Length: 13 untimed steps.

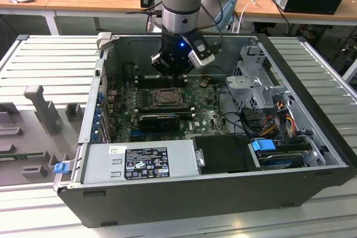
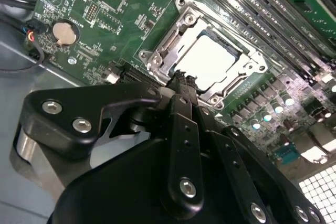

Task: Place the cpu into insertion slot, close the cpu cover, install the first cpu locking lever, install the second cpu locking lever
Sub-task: 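Install the second cpu locking lever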

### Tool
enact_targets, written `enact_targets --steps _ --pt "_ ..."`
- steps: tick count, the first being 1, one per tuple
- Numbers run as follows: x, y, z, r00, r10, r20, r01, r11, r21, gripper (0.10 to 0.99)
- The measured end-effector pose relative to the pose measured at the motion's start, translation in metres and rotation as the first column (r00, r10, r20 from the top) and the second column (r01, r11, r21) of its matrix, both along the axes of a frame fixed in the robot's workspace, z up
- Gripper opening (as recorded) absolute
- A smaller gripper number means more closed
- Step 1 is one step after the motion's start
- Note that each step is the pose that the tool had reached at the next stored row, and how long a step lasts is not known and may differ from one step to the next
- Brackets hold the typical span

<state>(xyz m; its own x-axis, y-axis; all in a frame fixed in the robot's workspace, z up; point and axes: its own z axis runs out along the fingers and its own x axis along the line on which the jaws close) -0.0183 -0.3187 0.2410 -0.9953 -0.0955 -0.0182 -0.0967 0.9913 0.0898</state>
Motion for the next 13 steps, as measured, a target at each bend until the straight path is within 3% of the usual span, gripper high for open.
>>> enact_targets --steps 8,13 --pt "-0.0002 -0.0231 0.0000 1.0000 0.000 -0.0001 0.000 1.0000 0.000 0.106" --pt "-0.0002 -0.0323 -0.0003 1.0000 0.000 -0.0004 0.000 1.0000 0.000 0.106"
